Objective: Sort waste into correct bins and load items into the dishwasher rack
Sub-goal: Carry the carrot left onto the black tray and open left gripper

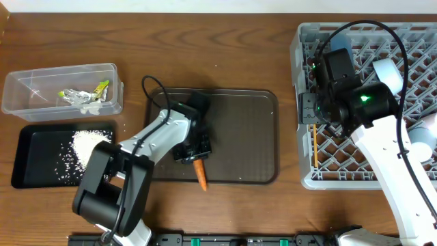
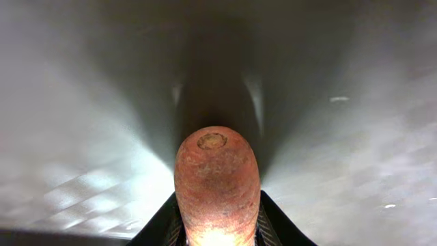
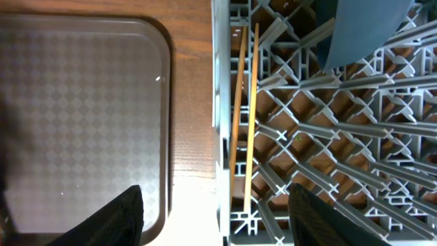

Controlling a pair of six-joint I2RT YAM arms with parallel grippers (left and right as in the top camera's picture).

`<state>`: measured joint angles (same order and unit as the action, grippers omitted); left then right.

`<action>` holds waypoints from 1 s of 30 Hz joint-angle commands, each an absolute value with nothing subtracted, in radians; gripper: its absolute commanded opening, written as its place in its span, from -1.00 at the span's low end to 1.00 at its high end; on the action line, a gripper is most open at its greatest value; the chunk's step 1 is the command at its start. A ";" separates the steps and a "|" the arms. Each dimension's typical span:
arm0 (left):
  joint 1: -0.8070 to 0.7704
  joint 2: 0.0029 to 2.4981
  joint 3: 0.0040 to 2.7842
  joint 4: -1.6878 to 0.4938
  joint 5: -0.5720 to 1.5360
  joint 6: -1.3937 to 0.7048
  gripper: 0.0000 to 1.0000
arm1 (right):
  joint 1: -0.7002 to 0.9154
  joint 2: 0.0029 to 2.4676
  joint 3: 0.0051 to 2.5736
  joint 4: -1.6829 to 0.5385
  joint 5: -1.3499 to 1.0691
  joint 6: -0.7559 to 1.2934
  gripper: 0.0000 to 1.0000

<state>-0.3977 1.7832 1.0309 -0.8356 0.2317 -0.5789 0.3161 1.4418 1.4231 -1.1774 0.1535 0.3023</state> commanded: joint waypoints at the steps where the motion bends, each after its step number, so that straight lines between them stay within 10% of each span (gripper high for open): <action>1: -0.311 1.716 1.077 -0.867 0.215 -0.521 -0.46 | 0.313 1.438 1.417 -1.180 0.162 0.289 0.25; 17: 0.399 1.474 1.094 -0.831 0.056 -0.464 -0.45 | 0.313 1.438 1.417 -1.182 0.161 0.283 0.23; 30: 0.674 1.589 1.092 -0.700 0.033 -0.494 -0.35 | 0.313 1.438 1.417 -1.193 0.160 0.283 0.22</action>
